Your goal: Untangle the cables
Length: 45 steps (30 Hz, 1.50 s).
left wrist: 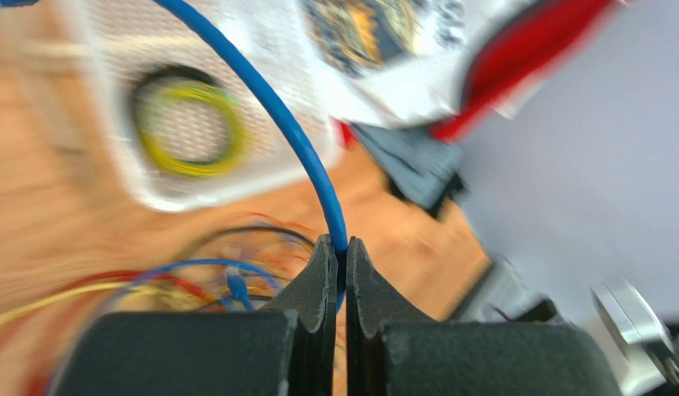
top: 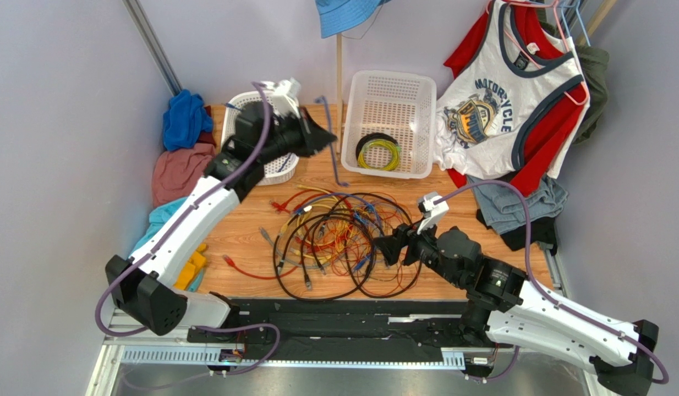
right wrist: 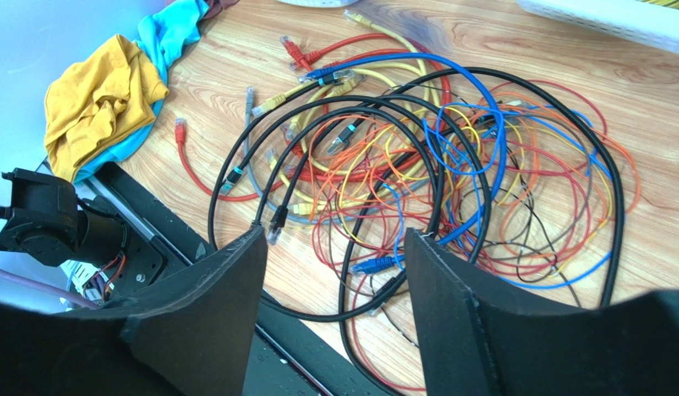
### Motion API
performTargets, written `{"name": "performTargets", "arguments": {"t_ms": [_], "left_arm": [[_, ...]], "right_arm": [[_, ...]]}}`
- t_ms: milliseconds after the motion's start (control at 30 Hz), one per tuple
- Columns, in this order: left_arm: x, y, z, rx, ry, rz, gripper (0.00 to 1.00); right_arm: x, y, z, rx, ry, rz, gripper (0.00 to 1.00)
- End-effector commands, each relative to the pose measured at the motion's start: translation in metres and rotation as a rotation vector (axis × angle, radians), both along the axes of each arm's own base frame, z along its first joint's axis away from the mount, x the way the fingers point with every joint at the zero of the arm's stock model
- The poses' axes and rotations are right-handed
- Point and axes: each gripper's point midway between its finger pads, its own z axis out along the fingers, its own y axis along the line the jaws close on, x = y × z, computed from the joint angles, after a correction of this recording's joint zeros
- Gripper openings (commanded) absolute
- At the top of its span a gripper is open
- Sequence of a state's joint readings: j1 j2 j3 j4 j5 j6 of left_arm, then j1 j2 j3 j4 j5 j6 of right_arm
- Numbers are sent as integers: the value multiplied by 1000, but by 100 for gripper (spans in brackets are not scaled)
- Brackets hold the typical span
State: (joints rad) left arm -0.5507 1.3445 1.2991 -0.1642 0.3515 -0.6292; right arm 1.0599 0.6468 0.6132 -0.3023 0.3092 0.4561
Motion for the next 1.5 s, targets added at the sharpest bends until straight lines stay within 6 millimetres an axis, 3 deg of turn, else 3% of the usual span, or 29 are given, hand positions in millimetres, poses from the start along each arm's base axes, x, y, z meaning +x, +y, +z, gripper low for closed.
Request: {"name": "performTargets", "arguments": {"t_ms": [0,33,133,233,333,433,567,733,767,867,900,933,967,1000,1033,1133,1233,1300,1367,1400,1433,1467], "left_arm": [[49,80,18,232,-72,287,0],[65,102,19,269,-75,378,0],[99,141,27,371,-86,520,0],[131,163,30,449,-93,595,0],[164,173,27,479,-91,626,0],[197,173,13,460,-81,610,0],[241,184,-25,494,-31,621,0],[259,200,-73,566,63,623,0],[258,199,-91,579,94,610,0],[255,197,-115,588,133,583,0],[253,196,-119,585,147,580,15],[251,195,-121,581,159,571,53],[247,195,-118,575,160,573,67],[244,195,-113,561,161,583,96],[240,195,-115,556,166,584,99],[217,196,-72,499,98,602,99],[190,199,-44,456,31,623,99],[176,196,-31,409,-7,627,99],[147,197,-22,372,-18,636,99],[136,191,-39,373,-2,620,99],[117,188,-18,336,-51,620,99],[105,183,-18,311,-48,614,99]], "right_arm": [[-1,-10,-2,22,-11,-28,61],[-2,-13,-1,26,-16,-32,60],[-1,-17,-6,4,-16,-40,59],[0,-19,-11,-13,-18,-49,58],[1,-17,-16,-17,-19,-51,57],[3,-15,-21,-29,-14,-52,56],[5,-14,-28,-58,-12,-56,56],[9,-15,-34,-74,-15,-73,56],[9,-15,-34,-75,-17,-73,56],[11,-12,-35,-81,-16,-69,55],[10,-11,-37,-89,-11,-64,55],[10,-11,-37,-91,-11,-64,55],[9,-11,-38,-95,-9,-60,55],[10,-11,-38,-94,-8,-62,55],[9,-12,-39,-96,-6,-64,55],[10,-15,-36,-73,-6,-84,55],[19,-20,-35,-37,-13,-155,56],[30,-26,-36,-34,-15,-247,59],[38,-29,-37,-59,-19,-296,61],[46,-31,-35,-81,-27,-345,62],[50,-32,-37,-101,-28,-368,62],[56,-33,-37,-117,-25,-390,61]]}}
